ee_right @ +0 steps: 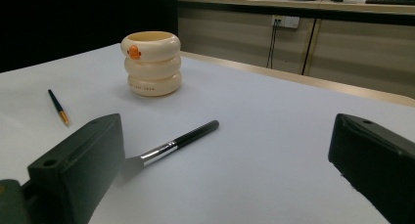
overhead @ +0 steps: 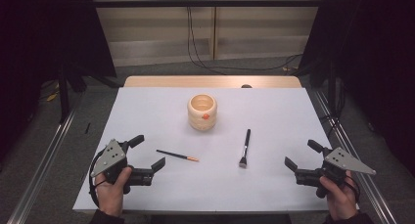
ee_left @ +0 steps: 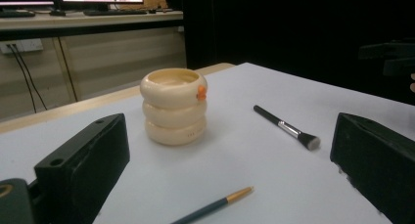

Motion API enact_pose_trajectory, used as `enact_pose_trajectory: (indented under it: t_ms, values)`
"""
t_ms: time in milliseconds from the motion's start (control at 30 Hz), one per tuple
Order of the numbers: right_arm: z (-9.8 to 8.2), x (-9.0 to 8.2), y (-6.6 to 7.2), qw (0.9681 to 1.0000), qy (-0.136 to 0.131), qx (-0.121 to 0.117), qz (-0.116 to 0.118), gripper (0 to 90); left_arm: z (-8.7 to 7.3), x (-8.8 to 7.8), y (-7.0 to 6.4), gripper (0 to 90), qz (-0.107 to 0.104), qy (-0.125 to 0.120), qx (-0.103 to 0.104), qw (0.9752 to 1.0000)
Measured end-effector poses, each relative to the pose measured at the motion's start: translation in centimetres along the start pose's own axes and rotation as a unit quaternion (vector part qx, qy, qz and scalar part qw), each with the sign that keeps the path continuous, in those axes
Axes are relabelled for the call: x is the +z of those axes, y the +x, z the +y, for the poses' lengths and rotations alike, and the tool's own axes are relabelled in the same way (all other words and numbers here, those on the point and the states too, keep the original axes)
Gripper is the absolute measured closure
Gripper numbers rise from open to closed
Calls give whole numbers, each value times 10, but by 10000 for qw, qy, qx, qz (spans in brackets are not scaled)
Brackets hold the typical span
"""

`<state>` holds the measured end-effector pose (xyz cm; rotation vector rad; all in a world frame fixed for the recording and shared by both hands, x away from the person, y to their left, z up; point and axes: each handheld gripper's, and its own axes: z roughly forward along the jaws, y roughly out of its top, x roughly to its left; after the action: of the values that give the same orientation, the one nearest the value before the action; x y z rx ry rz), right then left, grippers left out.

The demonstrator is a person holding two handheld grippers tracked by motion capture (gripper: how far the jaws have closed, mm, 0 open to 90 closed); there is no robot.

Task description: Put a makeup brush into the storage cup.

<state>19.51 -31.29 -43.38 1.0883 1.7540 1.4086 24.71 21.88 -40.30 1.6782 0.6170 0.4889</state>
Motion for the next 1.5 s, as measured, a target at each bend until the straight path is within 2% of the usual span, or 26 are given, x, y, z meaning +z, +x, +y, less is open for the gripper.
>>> enact_pose_trajectory:
  t_ms: [133,200,333,500,600,700,833,867,900,967,1167,1300,1333,1367,1433,1500]
  values:
    - [0,0,-1,10000,-21,32,-78,0,12,11,-1,9,-10,-61,67,10000]
    - [0,0,0,10000,-7,48,-58,0,15,17,0,10,-98,-141,106,9998]
    - [0,0,0,10000,-6,12,-47,0,20,23,2,1,65,-266,83,9996]
    - [0,1,0,10000,23,63,-54,0,25,30,7,1,53,-330,67,9994]
    - [0,2,-1,10000,19,67,-41,0,30,35,11,0,-9,-292,133,9995]
    - [0,2,-1,10000,11,82,-23,0,35,42,18,5,82,-260,224,9994]
    - [0,3,0,9999,46,93,12,0,38,54,28,6,61,-291,89,9995]
    - [0,3,0,9999,48,92,21,0,39,56,31,6,40,-236,164,9996]
    - [0,3,0,9999,34,112,15,0,40,60,32,6,33,-272,129,9995]
    - [0,3,-1,10000,13,96,10,0,43,64,36,7,-21,-204,183,9996]
    - [0,3,-1,9999,56,90,49,0,49,73,40,16,23,-257,243,9994]
    - [0,2,-1,9999,64,92,31,0,50,82,42,16,-53,-84,262,9996]
    - [0,3,-1,9999,55,93,48,0,50,84,41,16,-53,-111,221,9997]
    - [0,3,-1,9999,59,96,45,0,51,84,41,19,-35,-29,259,9997]
    - [0,3,-1,9999,60,91,42,0,51,85,43,30,-194,43,377,9991]
    - [0,3,-1,9999,52,90,1,0,51,85,44,37,-205,46,368,9991]
